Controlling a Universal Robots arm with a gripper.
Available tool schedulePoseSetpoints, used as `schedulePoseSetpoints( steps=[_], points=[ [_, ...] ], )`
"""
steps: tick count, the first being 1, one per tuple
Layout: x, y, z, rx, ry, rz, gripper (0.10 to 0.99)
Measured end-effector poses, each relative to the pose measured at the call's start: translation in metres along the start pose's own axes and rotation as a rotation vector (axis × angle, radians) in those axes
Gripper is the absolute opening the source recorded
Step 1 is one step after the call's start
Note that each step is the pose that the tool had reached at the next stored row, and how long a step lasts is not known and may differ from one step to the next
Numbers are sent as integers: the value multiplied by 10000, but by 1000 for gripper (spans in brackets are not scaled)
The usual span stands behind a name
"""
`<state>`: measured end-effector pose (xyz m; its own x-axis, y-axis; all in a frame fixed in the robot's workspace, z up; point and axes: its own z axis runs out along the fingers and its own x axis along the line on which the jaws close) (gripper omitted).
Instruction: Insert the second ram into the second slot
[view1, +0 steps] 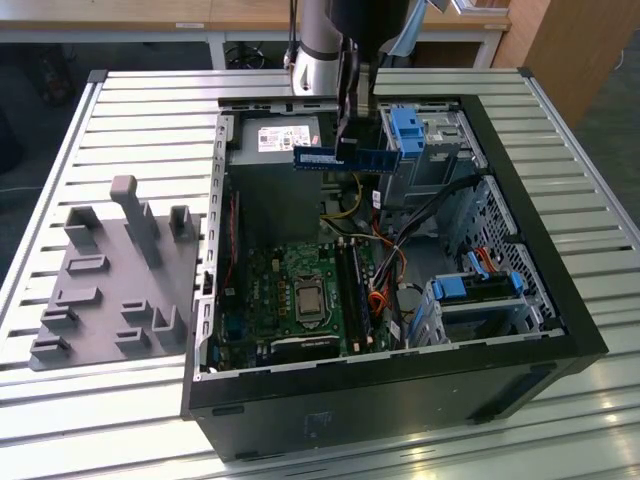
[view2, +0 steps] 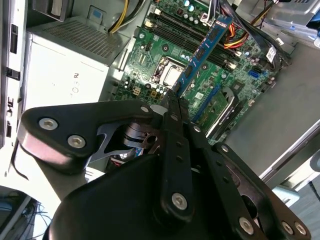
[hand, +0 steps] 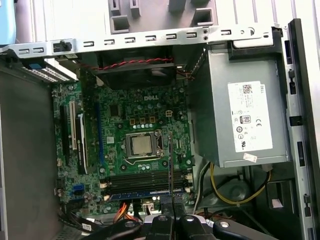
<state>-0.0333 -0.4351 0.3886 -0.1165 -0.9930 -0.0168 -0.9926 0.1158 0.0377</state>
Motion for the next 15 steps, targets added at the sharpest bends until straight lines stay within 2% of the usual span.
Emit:
schedulePoseSetpoints(
  steps=[15],
  points=[
    [0, 0, 0, 16, -31, 919, 122]
  ],
)
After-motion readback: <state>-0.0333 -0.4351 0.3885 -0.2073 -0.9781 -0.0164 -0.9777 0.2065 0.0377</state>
